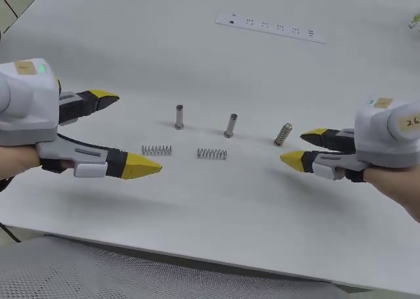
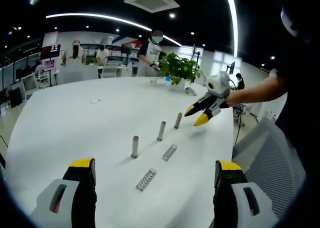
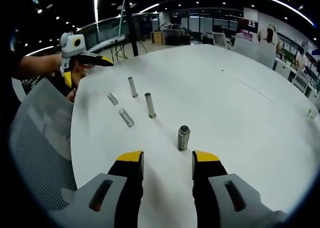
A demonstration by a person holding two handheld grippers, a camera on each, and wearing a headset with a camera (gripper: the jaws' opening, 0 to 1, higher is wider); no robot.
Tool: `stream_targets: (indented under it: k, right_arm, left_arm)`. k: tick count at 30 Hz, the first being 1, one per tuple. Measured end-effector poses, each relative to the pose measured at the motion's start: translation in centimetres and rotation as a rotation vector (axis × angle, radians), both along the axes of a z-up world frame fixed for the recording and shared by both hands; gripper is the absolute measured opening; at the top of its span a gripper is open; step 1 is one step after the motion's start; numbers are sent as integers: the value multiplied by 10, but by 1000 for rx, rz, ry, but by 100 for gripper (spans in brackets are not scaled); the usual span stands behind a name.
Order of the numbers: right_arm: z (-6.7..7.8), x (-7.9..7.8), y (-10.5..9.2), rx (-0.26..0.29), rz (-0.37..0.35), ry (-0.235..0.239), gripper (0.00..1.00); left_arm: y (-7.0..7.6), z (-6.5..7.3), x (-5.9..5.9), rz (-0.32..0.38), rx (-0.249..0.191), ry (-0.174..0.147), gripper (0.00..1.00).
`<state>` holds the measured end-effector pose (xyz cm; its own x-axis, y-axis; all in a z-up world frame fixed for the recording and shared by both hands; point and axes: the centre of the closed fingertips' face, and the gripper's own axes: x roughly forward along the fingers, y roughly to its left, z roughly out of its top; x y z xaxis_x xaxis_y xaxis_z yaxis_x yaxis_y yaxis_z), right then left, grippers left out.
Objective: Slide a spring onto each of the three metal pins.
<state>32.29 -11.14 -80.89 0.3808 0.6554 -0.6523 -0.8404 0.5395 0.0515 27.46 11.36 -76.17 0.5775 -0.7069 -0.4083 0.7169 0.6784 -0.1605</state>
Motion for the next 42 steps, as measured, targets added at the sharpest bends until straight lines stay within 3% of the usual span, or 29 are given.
stream_targets:
  k: [18,27,42]
  right_arm:
    - [-4,-29,1,10,59,30,36]
    - [-2,-30,2,7,78,32,36]
    - [3,-27,30,-15,173,6,35]
  left_arm:
    - [2,-1,-2,5,0,8,97]
    - [-2,2,-2,0,-6,5,97]
    - [2,0,-1,2,2,13,96]
